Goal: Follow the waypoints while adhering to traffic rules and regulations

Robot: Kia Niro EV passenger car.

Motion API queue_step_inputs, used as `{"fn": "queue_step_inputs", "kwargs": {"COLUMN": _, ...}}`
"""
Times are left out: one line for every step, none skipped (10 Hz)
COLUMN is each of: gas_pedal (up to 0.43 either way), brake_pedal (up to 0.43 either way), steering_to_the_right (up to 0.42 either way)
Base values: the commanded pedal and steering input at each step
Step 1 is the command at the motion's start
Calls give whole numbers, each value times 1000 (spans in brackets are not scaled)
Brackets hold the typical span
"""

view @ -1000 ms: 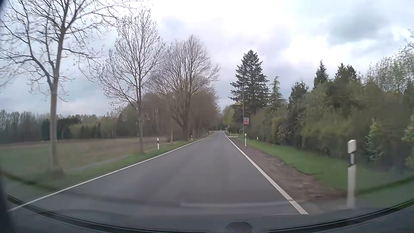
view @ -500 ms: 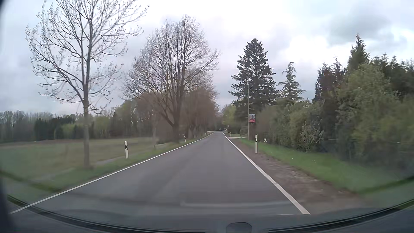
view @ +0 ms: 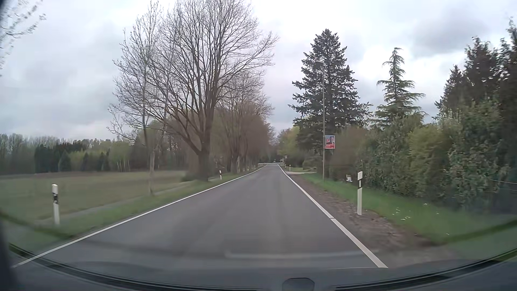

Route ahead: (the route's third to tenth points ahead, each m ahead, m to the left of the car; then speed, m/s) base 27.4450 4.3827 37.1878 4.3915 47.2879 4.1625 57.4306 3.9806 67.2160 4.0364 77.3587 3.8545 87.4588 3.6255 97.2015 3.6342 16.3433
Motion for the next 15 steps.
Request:
{"fn": "queue_step_inputs", "kwargs": {"gas_pedal": 177, "brake_pedal": 0, "steering_to_the_right": -1}}
{"fn": "queue_step_inputs", "kwargs": {"gas_pedal": 177, "brake_pedal": 0, "steering_to_the_right": -1}}
{"fn": "queue_step_inputs", "kwargs": {"gas_pedal": 177, "brake_pedal": 0, "steering_to_the_right": -1}}
{"fn": "queue_step_inputs", "kwargs": {"gas_pedal": 177, "brake_pedal": 0, "steering_to_the_right": -1}}
{"fn": "queue_step_inputs", "kwargs": {"gas_pedal": 189, "brake_pedal": 0, "steering_to_the_right": -1}}
{"fn": "queue_step_inputs", "kwargs": {"gas_pedal": 189, "brake_pedal": 6, "steering_to_the_right": -1}}
{"fn": "queue_step_inputs", "kwargs": {"gas_pedal": 189, "brake_pedal": 0, "steering_to_the_right": -1}}
{"fn": "queue_step_inputs", "kwargs": {"gas_pedal": 189, "brake_pedal": 0, "steering_to_the_right": -1}}
{"fn": "queue_step_inputs", "kwargs": {"gas_pedal": 189, "brake_pedal": 0, "steering_to_the_right": -1}}
{"fn": "queue_step_inputs", "kwargs": {"gas_pedal": 189, "brake_pedal": 0, "steering_to_the_right": -1}}
{"fn": "queue_step_inputs", "kwargs": {"gas_pedal": 189, "brake_pedal": 0, "steering_to_the_right": -1}}
{"fn": "queue_step_inputs", "kwargs": {"gas_pedal": 189, "brake_pedal": 0, "steering_to_the_right": -2}}
{"fn": "queue_step_inputs", "kwargs": {"gas_pedal": 189, "brake_pedal": 0, "steering_to_the_right": -3}}
{"fn": "queue_step_inputs", "kwargs": {"gas_pedal": 189, "brake_pedal": 0, "steering_to_the_right": -3}}
{"fn": "queue_step_inputs", "kwargs": {"gas_pedal": 189, "brake_pedal": 0, "steering_to_the_right": -4}}
